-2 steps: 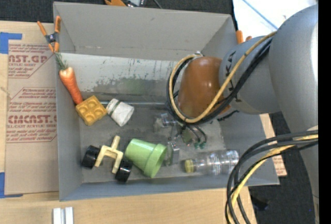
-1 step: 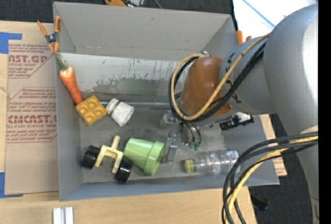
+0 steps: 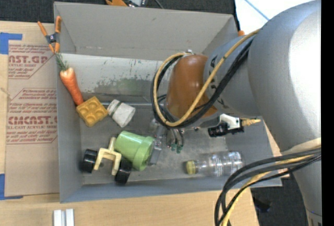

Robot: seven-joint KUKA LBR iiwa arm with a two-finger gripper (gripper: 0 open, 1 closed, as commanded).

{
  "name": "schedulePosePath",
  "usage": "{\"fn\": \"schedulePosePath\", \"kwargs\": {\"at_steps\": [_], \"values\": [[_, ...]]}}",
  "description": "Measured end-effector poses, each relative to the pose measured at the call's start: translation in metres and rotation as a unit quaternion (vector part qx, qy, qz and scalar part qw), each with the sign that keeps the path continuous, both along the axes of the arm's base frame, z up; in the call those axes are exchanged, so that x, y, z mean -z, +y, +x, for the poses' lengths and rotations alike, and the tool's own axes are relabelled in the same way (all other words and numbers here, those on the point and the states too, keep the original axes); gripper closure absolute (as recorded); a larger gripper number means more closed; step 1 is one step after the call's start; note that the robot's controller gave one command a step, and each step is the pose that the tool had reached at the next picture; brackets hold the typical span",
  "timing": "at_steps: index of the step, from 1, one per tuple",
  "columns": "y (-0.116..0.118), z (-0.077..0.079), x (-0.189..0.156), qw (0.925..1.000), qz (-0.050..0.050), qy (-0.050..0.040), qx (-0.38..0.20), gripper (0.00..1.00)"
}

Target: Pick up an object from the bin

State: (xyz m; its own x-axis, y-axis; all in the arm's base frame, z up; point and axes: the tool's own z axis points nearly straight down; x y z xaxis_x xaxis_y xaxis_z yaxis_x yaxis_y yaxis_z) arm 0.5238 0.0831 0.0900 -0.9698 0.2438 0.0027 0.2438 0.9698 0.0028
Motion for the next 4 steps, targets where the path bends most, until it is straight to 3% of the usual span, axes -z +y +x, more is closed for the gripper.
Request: {"fn": "schedulePosePath", "kwargs": {"at_steps": [2, 3, 4], "values": [[0.005, 0.007, 0.009, 0.9995, -0.002, 0.0001, -0.031, 0.00], [0.015, 0.008, 0.012, 0.9921, -0.002, -0.0006, -0.126, 0.00], [0.061, -0.036, 0.018, 0.9729, -0.002, -0.0056, -0.231, 1.00]]}}
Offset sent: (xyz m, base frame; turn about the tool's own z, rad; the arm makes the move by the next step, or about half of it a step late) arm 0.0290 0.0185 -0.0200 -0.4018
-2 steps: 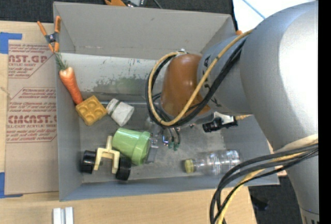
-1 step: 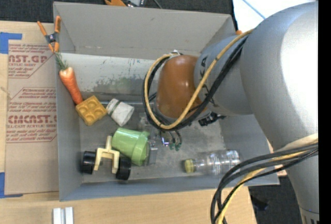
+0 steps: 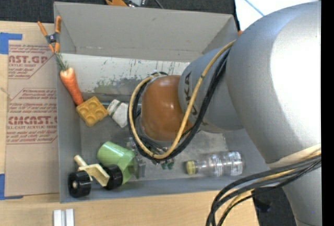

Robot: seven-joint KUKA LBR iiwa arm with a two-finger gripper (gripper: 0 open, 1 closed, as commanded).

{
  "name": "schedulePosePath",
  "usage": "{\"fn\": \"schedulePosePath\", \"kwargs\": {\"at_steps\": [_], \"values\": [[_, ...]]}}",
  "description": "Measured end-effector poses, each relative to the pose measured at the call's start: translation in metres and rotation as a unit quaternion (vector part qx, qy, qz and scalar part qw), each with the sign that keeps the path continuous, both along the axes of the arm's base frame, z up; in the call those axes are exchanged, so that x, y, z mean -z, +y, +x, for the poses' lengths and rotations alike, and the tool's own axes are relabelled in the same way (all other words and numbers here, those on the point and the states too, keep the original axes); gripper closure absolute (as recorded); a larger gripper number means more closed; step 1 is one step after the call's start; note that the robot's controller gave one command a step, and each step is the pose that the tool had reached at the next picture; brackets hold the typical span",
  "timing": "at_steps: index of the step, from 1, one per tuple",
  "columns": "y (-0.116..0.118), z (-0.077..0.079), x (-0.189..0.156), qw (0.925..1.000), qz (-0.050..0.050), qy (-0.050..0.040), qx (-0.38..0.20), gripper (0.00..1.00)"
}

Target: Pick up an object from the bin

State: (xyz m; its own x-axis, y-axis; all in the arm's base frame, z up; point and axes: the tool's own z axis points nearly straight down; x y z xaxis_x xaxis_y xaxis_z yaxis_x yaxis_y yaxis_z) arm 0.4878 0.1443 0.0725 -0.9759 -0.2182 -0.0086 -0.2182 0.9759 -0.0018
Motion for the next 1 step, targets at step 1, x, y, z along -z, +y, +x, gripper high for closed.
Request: {"fn": "schedulePosePath", "kwargs": {"at_steps": [1], "values": [[0.0001, 0.0001, 0.0000, 1.0000, 0.000, -0.0002, 0.000, 1.00]]}}
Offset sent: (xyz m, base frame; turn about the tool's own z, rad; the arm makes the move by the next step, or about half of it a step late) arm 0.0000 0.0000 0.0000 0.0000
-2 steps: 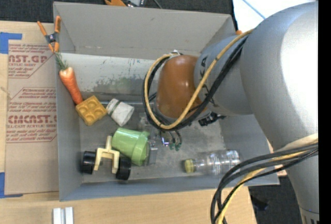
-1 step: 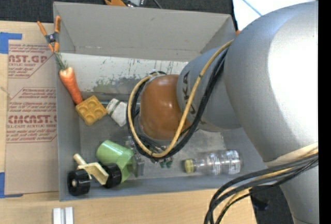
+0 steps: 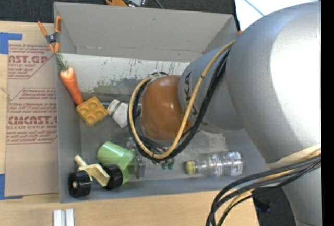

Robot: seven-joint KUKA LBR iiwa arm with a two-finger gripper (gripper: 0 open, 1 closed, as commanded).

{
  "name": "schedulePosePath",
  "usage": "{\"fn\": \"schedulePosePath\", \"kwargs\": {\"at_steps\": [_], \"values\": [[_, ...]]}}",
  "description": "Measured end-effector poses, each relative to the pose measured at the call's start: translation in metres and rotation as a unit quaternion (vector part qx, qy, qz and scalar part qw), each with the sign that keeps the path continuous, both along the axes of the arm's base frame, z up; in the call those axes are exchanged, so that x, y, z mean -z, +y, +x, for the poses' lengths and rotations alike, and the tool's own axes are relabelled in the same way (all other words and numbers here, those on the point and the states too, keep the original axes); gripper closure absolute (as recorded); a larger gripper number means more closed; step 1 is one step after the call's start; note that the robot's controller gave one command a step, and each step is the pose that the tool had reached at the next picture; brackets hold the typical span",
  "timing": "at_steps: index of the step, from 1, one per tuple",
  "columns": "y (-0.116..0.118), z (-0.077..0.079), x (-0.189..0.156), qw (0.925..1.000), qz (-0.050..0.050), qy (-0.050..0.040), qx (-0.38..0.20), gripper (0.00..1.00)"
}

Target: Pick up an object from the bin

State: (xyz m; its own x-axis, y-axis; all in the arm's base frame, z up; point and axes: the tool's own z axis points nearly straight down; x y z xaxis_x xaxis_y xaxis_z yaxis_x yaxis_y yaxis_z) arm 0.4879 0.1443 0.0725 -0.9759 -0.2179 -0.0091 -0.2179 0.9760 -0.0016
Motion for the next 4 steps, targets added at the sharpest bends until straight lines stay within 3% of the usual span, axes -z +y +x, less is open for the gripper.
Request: {"fn": "schedulePosePath", "kwargs": {"at_steps": [3, 4], "values": [[0.000, 0.000, 0.000, 1.0000, 0.000, -0.0001, 0.000, 1.00], [-0.013, 0.045, 0.000, 0.9961, 0.001, -0.0054, -0.088, 1.00]]}}
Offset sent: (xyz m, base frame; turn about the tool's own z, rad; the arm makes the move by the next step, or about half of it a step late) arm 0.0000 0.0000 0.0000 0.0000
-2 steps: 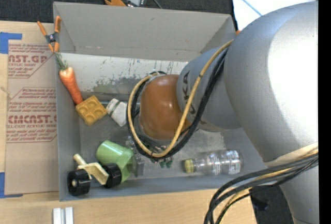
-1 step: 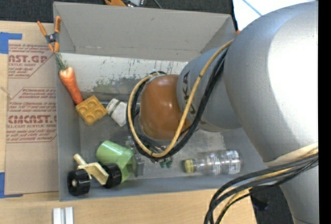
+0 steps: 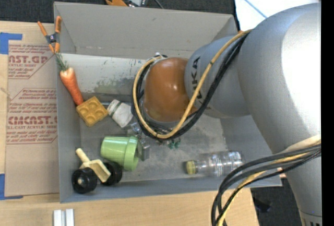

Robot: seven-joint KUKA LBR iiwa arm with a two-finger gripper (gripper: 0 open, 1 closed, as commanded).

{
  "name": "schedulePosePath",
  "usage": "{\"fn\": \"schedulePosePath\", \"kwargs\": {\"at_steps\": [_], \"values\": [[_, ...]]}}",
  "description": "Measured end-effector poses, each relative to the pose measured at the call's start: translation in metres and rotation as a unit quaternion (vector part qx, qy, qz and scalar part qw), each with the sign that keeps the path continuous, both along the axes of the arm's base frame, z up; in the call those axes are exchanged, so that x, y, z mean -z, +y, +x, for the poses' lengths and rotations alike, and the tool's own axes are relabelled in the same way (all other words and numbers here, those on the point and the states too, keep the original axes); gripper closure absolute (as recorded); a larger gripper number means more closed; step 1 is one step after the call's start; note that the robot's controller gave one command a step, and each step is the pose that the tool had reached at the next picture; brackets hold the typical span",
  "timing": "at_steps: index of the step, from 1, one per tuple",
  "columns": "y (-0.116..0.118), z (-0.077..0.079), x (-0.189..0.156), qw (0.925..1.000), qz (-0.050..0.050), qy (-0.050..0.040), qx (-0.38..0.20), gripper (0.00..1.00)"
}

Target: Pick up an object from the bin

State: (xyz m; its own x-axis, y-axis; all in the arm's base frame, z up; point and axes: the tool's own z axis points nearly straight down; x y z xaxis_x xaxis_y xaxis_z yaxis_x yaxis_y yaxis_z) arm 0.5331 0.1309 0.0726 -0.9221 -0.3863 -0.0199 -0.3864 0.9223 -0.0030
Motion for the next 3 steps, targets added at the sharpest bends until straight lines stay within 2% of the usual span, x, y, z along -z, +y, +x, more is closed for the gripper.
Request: {"fn": "schedulePosePath", "kwargs": {"at_steps": [2, 3], "values": [[0.003, 0.001, 0.000, 1.0000, 0.000, -0.0014, 0.002, 1.00], [0.014, -0.008, 0.000, 1.0000, 0.001, -0.0069, -0.002, 1.00]]}}
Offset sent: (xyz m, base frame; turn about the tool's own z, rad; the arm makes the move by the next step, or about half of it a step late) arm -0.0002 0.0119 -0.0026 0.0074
